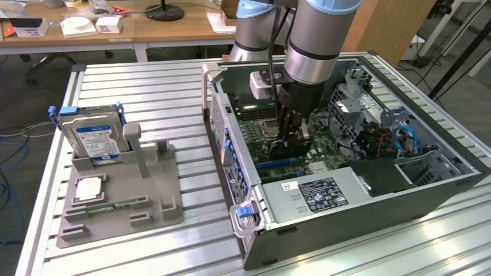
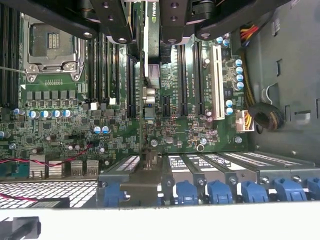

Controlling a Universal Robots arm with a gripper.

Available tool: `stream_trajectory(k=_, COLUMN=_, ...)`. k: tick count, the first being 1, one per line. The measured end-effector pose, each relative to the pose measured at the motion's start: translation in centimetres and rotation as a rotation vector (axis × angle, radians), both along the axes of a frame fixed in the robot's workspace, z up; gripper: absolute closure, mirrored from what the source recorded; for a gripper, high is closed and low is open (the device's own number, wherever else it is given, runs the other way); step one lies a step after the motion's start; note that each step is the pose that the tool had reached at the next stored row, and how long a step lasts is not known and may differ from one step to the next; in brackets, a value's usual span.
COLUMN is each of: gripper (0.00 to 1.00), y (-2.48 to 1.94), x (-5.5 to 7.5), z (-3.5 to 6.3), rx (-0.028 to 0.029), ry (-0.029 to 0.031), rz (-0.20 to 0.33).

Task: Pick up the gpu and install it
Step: 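Insert the gpu into the slot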

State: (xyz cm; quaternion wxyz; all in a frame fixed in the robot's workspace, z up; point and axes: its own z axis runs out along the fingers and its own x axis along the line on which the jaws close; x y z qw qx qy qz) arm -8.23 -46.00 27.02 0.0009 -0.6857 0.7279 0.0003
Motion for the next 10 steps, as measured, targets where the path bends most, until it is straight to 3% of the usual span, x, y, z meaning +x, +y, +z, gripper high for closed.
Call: stream_trajectory(k=10, gripper=0.74, y=0.00, x=0.00, z=-0.99, rx=-0.0004, ry=0.0002, rz=0.000)
